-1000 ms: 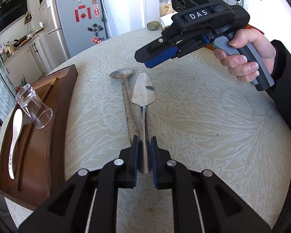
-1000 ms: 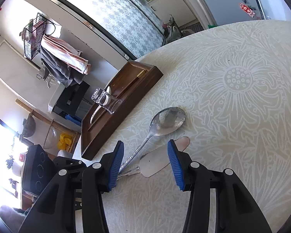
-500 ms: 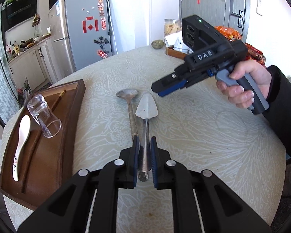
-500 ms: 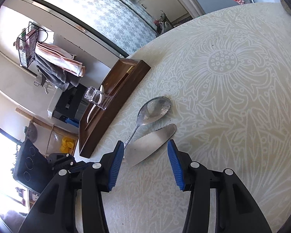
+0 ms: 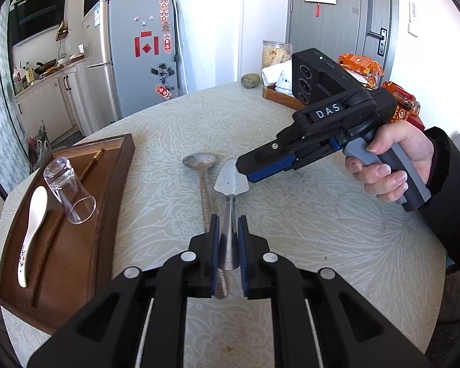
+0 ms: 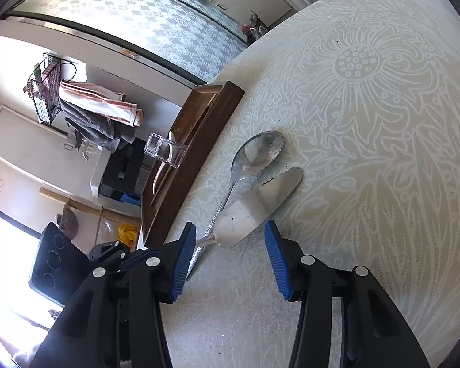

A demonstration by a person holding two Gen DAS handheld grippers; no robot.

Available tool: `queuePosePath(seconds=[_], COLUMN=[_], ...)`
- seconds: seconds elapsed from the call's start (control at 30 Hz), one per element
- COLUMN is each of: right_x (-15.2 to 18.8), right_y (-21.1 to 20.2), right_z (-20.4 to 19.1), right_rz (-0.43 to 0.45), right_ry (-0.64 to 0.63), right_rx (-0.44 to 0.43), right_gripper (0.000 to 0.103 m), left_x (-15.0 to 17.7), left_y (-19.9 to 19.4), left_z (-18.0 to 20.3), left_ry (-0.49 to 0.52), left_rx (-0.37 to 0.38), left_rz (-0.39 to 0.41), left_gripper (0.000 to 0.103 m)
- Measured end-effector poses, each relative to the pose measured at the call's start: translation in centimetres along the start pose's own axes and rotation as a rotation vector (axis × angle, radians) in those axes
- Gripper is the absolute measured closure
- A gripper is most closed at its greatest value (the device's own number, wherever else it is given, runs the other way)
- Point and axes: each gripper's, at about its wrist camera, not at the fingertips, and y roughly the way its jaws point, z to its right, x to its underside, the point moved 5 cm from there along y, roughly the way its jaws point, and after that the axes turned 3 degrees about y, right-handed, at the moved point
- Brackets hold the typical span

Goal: Organize utensils

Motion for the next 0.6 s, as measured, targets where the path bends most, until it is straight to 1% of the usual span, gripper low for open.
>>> queuePosePath(seconds=[0.23,0.27,0.3,0.33,0.4,0.43,0.47,0.5,0.57,0.6], right_x=[-0.2,-0.2,-0.2,-0.2,-0.2,-0.2,-0.2,-0.1,-0.1,-0.1], right_y=[0.0,-0.1,-0.1,-0.1,0.1,0.1,0.2,0.3,0.4,0.5], right_z=[0.1,0.2,0.4,0.4,0.4,0.5,0.6,0.6,0.6,0.5], right_rz=[0.027,0.030,0.034,0.037,0.041,0.042,0.043,0.039,0.033,0.034], right_ry=[0.054,0.061,0.073,0.085,0.096,0.094,0.092,0.084,0.078,0.077], right_rx=[-0.027,-0.027,-0.037,-0.049,-0.052,-0.039,-0.024,-0.013,-0.010,-0.007], right_gripper=[0.057,0.058,0.059,0.060,0.064,0.067,0.073,0.075,0.075,0.075], left_x=[-0.1,-0.1,-0.1,-0.1,0.1,0.3,0.5,0.6,0.8,0.9], left_y=[-0.2,-0.3,-0.3,-0.3,0.1,0.4,0.6,0.9,1.1,1.1], left_z=[0.1,0.2,0.3,0.6,1.0,1.1,1.2,1.3,1.4,1.4], left_ry=[-0.011,-0.014,-0.015,-0.012,0.006,0.014,0.019,0.024,0.044,0.046], left_rx=[0.026,0.038,0.052,0.065,0.063,0.059,0.050,0.050,0.031,0.034], left_rz=[0.012,0.013,0.016,0.015,-0.001,-0.011,-0.021,-0.035,-0.046,-0.052], left_gripper=[0.090,0.092,0.099,0.099,0.099,0.099,0.099,0.099,0.099,0.099])
